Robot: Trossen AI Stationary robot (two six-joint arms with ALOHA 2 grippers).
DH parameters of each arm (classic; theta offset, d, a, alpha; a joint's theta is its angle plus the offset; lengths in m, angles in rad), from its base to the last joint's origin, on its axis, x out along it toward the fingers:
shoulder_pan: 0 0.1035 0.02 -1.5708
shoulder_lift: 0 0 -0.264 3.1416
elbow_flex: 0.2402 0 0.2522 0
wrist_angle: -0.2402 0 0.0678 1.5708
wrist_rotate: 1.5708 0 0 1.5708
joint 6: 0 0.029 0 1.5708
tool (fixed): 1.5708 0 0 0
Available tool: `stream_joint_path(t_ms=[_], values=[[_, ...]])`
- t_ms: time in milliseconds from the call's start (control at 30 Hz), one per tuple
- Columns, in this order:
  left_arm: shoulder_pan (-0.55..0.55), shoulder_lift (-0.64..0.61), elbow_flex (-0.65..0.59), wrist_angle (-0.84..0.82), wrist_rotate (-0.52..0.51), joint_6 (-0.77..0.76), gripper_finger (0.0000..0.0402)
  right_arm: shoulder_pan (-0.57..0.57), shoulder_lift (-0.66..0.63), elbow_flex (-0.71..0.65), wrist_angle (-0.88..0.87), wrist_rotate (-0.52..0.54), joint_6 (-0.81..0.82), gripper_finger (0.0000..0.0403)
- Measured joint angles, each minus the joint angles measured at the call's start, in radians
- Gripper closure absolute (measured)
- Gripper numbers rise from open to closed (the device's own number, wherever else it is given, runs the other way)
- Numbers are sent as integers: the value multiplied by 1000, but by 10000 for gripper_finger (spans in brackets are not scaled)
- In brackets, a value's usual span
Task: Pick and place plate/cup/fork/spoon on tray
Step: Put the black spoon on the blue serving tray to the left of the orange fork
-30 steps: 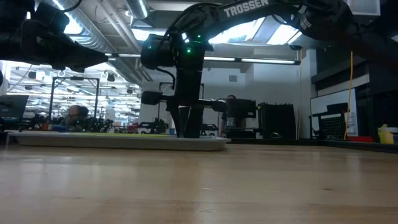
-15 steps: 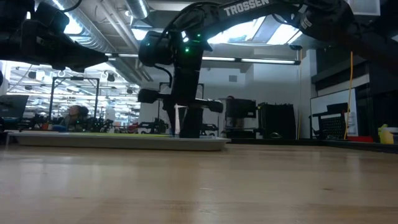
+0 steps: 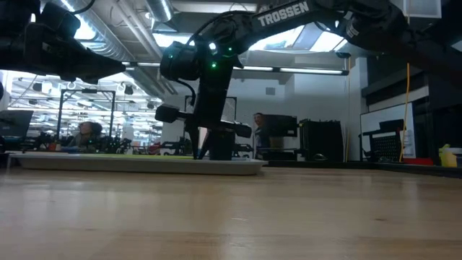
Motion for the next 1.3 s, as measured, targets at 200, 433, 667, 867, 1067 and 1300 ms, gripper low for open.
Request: stream_joint_path(t_ms=[200,433,667,867,1067,1300], values=[[0,0,0,0,0,0,325,-21,0,0,11,-11,-10,379],[0,0,0,0,0,0,325,-40,11,0,25,-33,-37,380],[0,0,0,0,0,0,325,-46,17,0,24,-27,-55,380],[0,0,0,0,0,0,325,-55,17,0,0,-10,-55,380],[0,0,0,0,0,0,325,-55,17,0,-29,-7,-54,380],[0,0,0,0,0,0,325,-55,17,0,-38,20,-52,380]])
